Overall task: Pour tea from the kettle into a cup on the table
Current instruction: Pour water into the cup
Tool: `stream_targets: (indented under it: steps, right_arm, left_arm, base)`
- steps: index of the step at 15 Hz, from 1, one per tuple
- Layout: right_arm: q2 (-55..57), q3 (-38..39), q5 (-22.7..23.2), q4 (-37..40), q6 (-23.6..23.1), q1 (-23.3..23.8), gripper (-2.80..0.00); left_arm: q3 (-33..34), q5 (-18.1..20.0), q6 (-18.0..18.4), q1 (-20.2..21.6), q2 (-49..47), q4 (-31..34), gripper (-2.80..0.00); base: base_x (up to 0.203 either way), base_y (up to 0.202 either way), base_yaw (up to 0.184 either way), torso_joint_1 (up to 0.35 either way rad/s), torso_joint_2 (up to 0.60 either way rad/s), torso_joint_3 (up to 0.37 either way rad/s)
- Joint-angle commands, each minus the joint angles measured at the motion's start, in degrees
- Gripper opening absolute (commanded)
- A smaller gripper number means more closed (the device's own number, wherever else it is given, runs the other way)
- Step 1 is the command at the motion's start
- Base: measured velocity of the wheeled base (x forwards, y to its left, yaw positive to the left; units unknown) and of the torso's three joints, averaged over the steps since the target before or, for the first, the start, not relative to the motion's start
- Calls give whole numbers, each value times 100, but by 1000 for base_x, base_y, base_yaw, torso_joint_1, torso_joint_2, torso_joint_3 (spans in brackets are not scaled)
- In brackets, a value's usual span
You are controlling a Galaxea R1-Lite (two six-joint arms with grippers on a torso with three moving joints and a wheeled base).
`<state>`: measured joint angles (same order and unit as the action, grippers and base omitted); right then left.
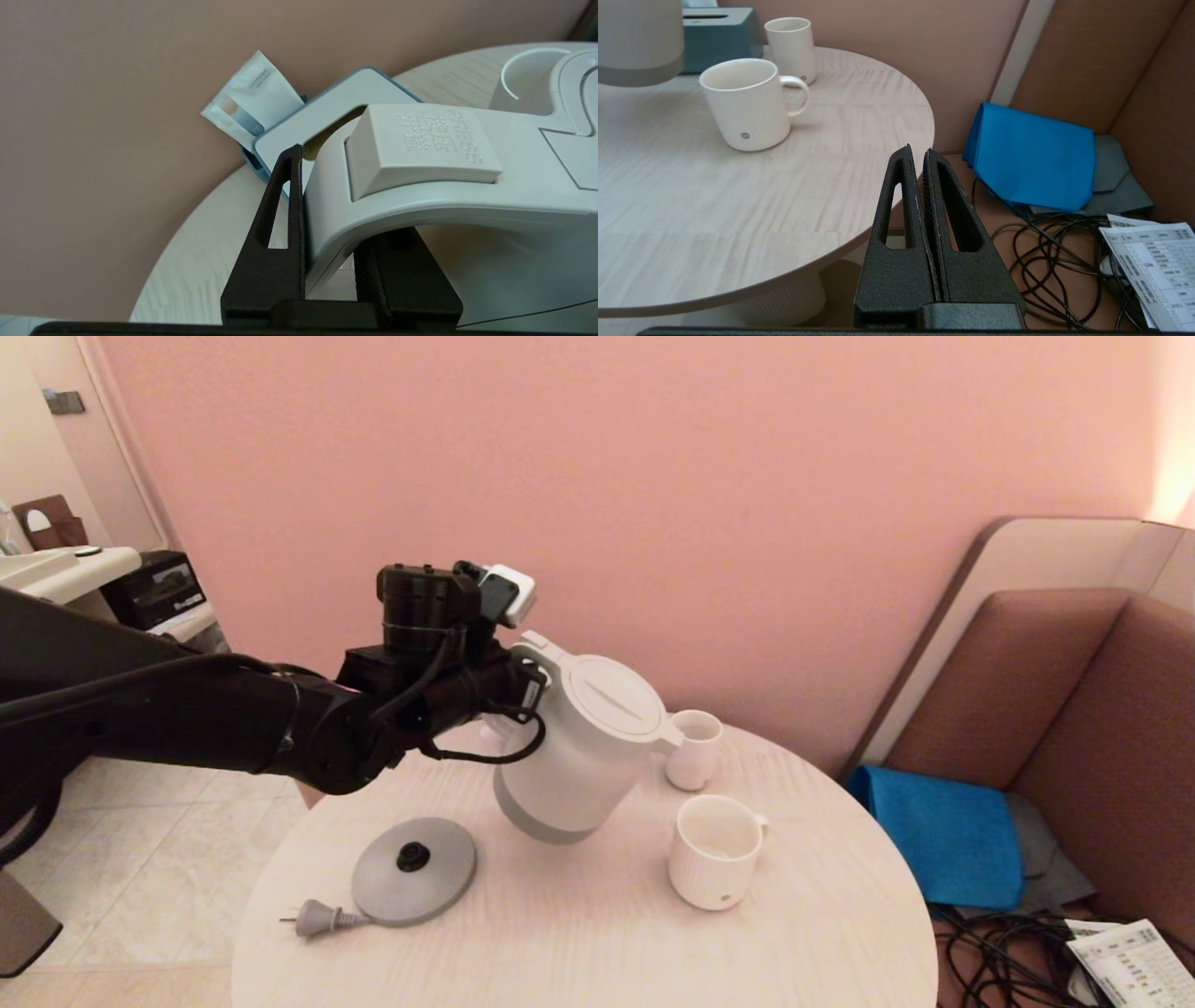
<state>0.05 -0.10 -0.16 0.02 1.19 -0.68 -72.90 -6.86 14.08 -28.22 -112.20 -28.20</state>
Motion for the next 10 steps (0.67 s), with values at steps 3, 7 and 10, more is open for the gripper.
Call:
stream_targets:
  steps: [3,7,10]
  right_arm:
    - [4,1,-2,6,4,-2,-280]
    - [4,1,-2,-2,4,-11,-280]
    - [4,1,-2,-2,4,-2,-280]
  left_arm:
    - [161,-78,7,-174,-91,-36,-280]
    - [236,-157,22,-254,-145,-46,-280]
    - [320,-175,51,-305,-256,-53,-280]
  base:
    - [0,0,0,0,0,0]
    - [0,0,0,0,0,0]
    - [0,0,0,0,0,0]
